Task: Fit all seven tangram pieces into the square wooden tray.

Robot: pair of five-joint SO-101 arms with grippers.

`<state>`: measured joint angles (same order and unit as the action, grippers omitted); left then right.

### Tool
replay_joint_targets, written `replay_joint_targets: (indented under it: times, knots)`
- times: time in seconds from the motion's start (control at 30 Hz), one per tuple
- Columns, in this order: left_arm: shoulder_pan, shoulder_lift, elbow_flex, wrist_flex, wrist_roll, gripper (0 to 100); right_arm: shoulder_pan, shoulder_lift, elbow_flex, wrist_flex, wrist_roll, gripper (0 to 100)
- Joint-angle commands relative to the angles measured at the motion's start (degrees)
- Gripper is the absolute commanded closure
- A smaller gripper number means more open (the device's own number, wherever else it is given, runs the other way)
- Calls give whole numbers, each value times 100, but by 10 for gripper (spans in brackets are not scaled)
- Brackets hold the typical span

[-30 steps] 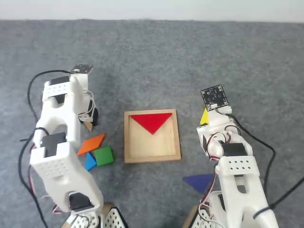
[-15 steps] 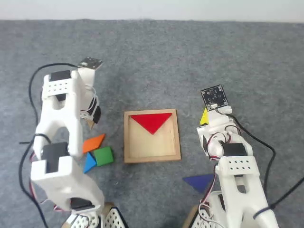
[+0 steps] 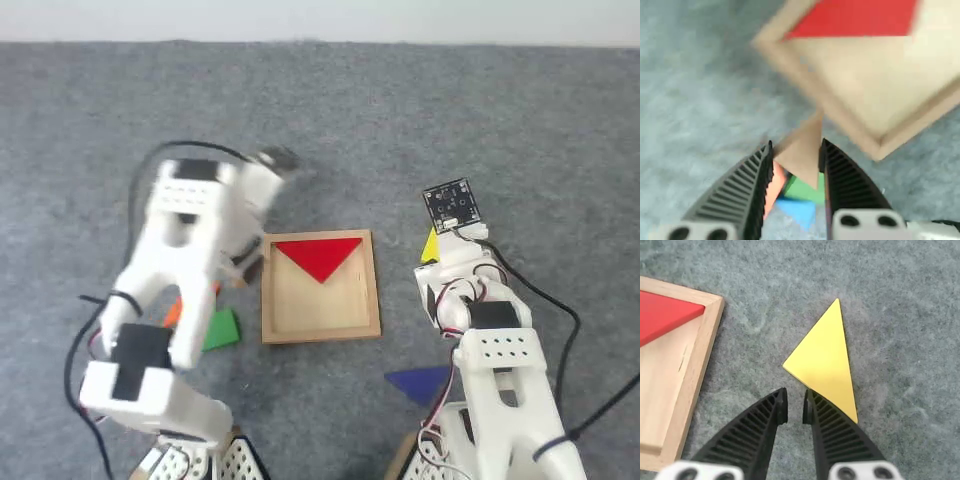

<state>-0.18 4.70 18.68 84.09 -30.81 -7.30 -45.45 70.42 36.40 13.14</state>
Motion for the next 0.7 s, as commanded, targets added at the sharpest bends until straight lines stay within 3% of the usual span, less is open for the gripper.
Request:
replay_joint_targets:
  times: [0.0, 0.27, 0.43, 0.67]
  knots:
    - [932, -686, 734, -905, -123, 892, 4, -207, -44, -119, 79, 933]
    - [1389, -1020, 1736, -2092, -1204, 889, 13, -215, -53, -119, 62, 933]
    - [1512, -668, 1780, -2110, -1820, 889, 13, -215, -53, -119, 70, 933]
    - [1538, -316, 1727, -1925, -1802, 843, 4, -215, -53, -119, 70, 933]
